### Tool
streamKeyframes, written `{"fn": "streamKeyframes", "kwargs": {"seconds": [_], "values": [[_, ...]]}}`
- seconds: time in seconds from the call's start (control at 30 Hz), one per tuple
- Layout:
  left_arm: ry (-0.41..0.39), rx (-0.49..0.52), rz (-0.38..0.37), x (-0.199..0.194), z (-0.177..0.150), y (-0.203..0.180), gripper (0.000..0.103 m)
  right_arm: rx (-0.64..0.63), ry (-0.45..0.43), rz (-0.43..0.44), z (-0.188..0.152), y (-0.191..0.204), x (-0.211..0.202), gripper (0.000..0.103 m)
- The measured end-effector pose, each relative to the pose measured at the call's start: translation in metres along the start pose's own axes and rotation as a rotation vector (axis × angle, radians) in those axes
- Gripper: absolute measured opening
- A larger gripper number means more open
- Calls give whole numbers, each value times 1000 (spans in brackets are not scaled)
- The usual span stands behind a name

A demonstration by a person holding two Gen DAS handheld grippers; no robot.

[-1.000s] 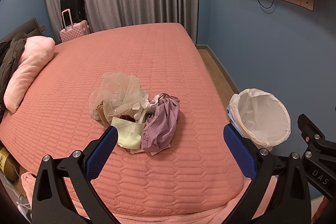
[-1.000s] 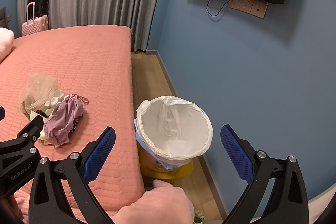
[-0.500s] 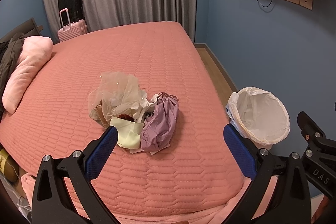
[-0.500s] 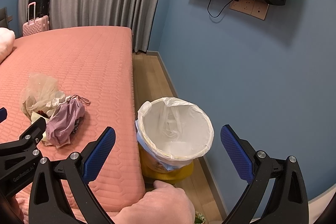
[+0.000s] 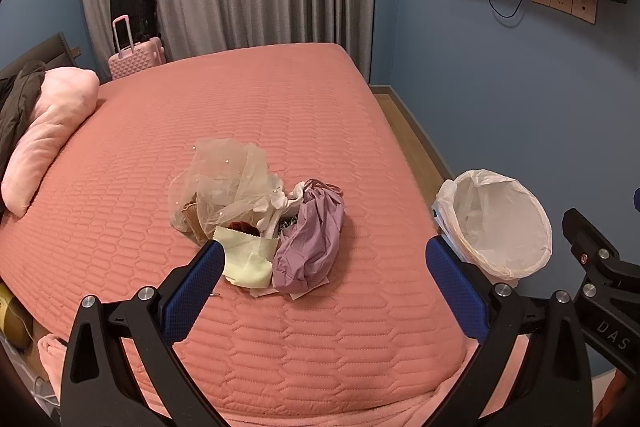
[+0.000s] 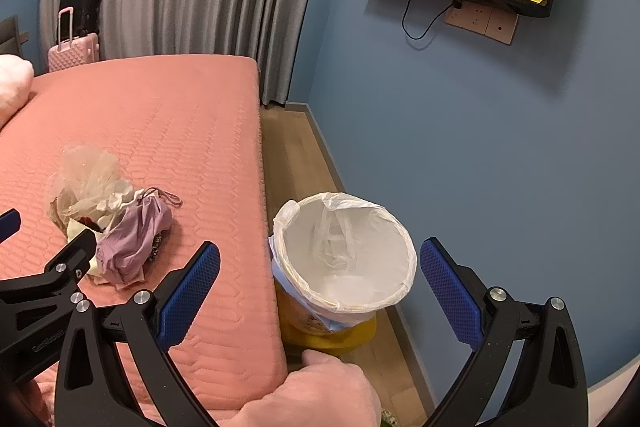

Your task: Collect trash

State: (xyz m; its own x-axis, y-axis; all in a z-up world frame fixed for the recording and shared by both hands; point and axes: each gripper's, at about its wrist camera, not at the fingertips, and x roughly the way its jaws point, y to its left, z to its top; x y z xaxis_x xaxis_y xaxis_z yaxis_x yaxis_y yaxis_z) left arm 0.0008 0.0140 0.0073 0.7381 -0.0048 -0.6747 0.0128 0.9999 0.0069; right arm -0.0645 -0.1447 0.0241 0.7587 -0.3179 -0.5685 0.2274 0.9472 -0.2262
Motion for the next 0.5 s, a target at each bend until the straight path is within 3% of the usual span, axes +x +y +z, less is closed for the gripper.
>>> {"fn": "streamKeyframes", "kwargs": {"seconds": [0.27,0.5], "values": [[22,-68,-7,14,-1,31,96,-2,-33,68,1,22,4,96],[31,-79,20,28,-1,60,96,-10,-5,130,5,51,20,96]]}}
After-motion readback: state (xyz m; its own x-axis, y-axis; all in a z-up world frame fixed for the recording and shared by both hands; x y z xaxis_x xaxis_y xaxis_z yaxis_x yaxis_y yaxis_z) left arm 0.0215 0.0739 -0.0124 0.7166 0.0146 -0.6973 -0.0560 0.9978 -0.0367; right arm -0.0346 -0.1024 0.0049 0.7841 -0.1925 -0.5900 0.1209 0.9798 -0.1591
